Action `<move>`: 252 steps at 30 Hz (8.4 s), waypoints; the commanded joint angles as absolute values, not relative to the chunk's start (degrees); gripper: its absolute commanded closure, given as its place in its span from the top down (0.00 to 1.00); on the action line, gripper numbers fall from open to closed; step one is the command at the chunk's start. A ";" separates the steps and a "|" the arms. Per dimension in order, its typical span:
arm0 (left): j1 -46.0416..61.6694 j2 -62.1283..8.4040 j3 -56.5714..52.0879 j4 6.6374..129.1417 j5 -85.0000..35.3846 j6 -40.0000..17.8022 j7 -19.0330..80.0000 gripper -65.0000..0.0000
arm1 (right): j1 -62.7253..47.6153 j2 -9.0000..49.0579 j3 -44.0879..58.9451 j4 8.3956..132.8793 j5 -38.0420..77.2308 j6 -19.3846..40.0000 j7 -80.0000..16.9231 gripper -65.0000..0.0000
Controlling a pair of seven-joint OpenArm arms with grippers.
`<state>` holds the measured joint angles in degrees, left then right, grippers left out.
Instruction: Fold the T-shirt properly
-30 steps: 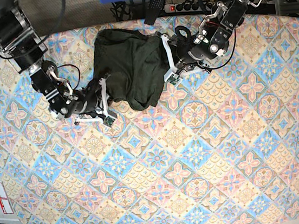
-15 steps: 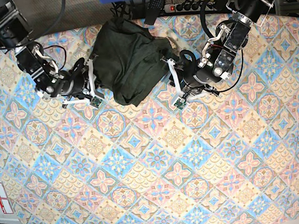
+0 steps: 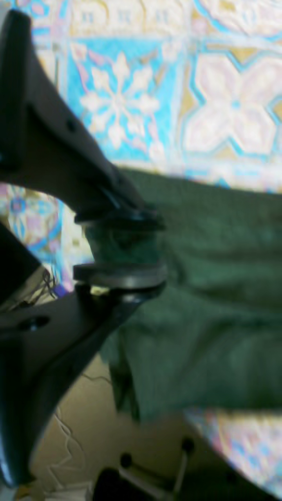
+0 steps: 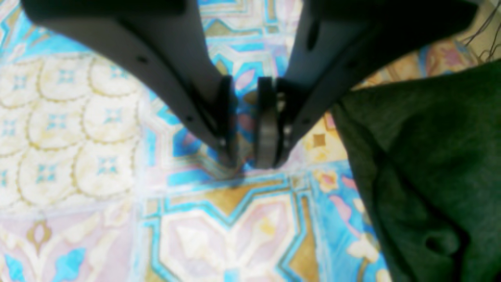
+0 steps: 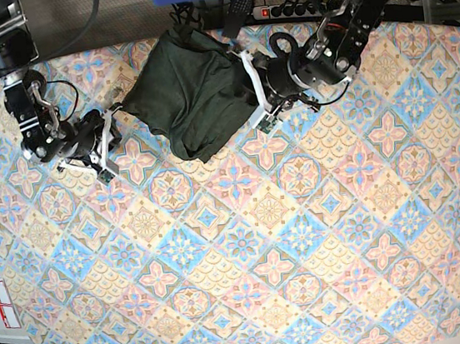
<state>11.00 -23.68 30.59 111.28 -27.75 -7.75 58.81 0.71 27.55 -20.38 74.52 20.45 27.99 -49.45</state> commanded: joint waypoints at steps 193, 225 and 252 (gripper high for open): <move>22.99 -14.90 -3.38 115.03 -16.57 -8.13 47.43 0.20 | -6.99 21.23 -13.58 96.57 10.24 26.24 -52.44 0.00; 61.23 -20.53 -20.00 118.99 -31.87 -8.31 47.08 0.20 | -54.20 13.67 14.37 110.02 10.24 26.24 -51.91 0.00; 37.05 -19.38 6.55 65.89 -14.64 -8.04 30.02 0.20 | -36.00 12.09 10.24 51.21 9.89 26.24 -31.96 0.00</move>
<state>36.69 -19.03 6.61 65.39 -14.76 -8.19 30.26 -34.11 11.46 10.09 51.20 10.70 26.33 -30.17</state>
